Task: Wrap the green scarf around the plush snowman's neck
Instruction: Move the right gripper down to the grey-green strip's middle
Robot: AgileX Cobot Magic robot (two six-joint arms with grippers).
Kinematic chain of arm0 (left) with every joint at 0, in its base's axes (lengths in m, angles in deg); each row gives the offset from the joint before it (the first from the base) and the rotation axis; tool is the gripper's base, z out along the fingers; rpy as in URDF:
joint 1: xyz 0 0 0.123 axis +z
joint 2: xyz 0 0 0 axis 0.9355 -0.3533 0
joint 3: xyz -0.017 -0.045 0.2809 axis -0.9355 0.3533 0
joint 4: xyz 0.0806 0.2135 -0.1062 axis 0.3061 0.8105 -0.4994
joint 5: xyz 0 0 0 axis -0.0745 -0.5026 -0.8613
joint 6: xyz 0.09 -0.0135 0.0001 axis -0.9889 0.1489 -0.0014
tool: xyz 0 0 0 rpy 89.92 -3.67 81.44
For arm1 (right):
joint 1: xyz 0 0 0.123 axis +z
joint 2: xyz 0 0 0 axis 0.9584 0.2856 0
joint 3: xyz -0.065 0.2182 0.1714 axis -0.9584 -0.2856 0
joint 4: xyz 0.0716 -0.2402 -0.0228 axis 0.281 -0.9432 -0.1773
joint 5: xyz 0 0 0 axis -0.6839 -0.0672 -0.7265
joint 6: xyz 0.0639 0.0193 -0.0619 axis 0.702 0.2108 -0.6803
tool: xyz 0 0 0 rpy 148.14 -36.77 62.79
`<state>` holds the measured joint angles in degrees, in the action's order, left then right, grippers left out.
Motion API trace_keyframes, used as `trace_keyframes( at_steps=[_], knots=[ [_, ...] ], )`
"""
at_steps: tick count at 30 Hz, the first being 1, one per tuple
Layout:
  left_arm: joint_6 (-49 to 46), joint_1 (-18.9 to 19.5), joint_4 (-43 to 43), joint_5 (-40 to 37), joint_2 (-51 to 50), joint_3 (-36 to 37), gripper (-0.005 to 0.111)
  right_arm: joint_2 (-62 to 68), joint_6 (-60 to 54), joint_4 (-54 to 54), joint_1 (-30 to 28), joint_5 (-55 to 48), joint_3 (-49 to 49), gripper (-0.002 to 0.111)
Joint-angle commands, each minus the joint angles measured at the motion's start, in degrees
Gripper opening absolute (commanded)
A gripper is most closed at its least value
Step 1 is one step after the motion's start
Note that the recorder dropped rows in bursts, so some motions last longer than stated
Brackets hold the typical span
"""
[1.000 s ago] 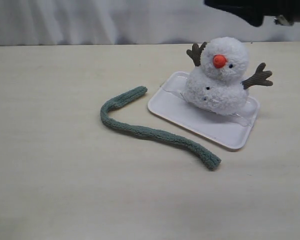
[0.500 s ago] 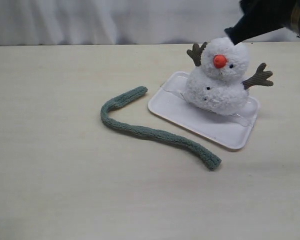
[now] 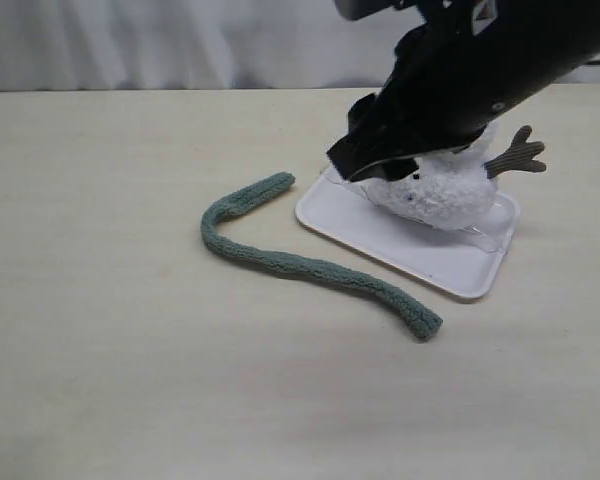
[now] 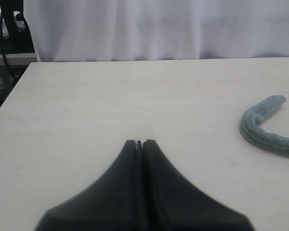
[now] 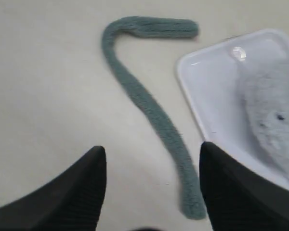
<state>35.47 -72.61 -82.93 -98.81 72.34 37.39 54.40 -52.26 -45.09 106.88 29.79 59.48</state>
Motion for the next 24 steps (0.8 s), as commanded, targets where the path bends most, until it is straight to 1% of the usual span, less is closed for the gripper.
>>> trace_keyframes(
  at_steps=[1, 5, 7, 8, 9, 11, 14, 17, 20, 24],
  knots=[
    [0.3, 0.3, -0.1, 0.6, 0.1, 0.1, 0.0, 5.0, -3.2, 4.8, 2.0, 2.2, 0.3, 0.055],
    [0.3, 0.3, -0.1, 0.6, 0.1, 0.1, 0.0, 11.4, -3.2, 2.6, 6.6, 7.5, 0.9, 0.056],
    [0.3, 0.3, -0.1, 0.6, 0.1, 0.1, 0.0, 14.5, -3.0, -0.2, 8.1, 9.1, 2.0, 0.064],
    [0.3, 0.3, -0.1, 0.6, 0.1, 0.1, 0.0, 16.4, -2.1, -1.9, 8.8, 9.3, 3.4, 0.071],
    [0.3, 0.3, -0.1, 0.6, 0.1, 0.1, 0.0, 18.3, -1.4, -2.5, 8.9, 9.3, 4.4, 0.073],
    [0.3, 0.3, -0.1, 0.6, 0.1, 0.1, 0.0, 22.3, 0.0, -3.5, 9.0, 8.7, 7.7, 0.072],
    [0.3, 0.3, -0.1, 0.6, 0.1, 0.1, 0.0, 27.6, -1.5, -4.7, 9.0, 7.0, 11.6, 0.071],
    [0.3, 0.3, -0.1, 0.6, 0.1, 0.1, 0.0, 32.3, -1.8, -10.6, 9.0, 7.0, 14.2, 0.071],
    [0.3, 0.3, -0.1, 0.6, 0.1, 0.1, 0.0, 36.2, -1.8, -17.0, 9.0, 6.7, 15.5, 0.07],
    [0.3, 0.3, -0.1, 0.6, 0.1, 0.1, 0.0, 39.6, -2.2, -19.9, 9.0, 6.6, 15.6, 0.068]
  ],
)
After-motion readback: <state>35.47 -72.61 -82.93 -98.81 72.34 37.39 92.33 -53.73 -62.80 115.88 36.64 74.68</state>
